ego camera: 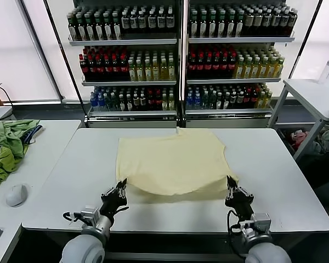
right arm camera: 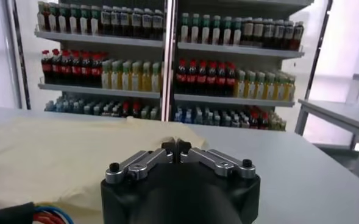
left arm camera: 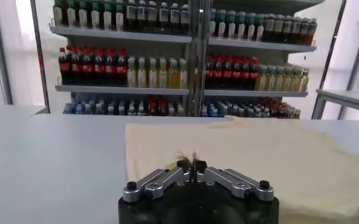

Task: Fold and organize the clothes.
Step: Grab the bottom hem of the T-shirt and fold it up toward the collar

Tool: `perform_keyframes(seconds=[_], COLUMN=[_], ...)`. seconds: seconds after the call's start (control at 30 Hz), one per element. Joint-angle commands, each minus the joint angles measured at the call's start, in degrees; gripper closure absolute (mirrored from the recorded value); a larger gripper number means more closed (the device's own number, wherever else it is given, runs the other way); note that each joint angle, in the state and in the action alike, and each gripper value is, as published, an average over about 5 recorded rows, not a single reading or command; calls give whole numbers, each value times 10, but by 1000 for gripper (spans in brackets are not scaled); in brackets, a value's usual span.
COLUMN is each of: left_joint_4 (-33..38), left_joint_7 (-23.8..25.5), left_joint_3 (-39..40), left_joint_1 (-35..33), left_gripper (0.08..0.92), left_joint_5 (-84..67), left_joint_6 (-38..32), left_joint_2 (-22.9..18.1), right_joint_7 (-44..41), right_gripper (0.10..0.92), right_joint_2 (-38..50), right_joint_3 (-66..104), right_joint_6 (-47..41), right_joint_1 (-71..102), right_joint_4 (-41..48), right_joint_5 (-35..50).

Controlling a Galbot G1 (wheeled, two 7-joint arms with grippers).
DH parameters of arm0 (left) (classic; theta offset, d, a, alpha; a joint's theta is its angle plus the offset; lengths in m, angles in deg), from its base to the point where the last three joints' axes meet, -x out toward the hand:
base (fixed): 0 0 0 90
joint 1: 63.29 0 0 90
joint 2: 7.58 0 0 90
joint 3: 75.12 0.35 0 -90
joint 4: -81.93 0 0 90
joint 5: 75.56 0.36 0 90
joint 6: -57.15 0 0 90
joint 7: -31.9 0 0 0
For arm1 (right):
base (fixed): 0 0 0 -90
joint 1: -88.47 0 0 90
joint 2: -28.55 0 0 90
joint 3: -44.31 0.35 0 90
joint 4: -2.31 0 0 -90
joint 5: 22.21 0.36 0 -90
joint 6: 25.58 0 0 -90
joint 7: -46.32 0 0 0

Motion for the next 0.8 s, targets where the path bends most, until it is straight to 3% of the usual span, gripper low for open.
perform_keyframes(seconds=[0.03, 0.8], left_joint_4=[-112, -201], left_joint_7=[-2, -35], left_joint_3=[21, 54], left_joint_1=[115, 181], left_gripper=[899, 899], left_joint_5=[-7, 18], left_joint_6=[-5, -16], left_joint_2=[2, -12], right_joint_7=[-1, -12], right_gripper=[894, 894], right_joint_2=[17, -7], right_joint_3=[-18, -96], right_joint_6=[4, 4], right_joint_1=[-95, -210], right_joint_4=[83, 190], right_joint_5=[1, -43])
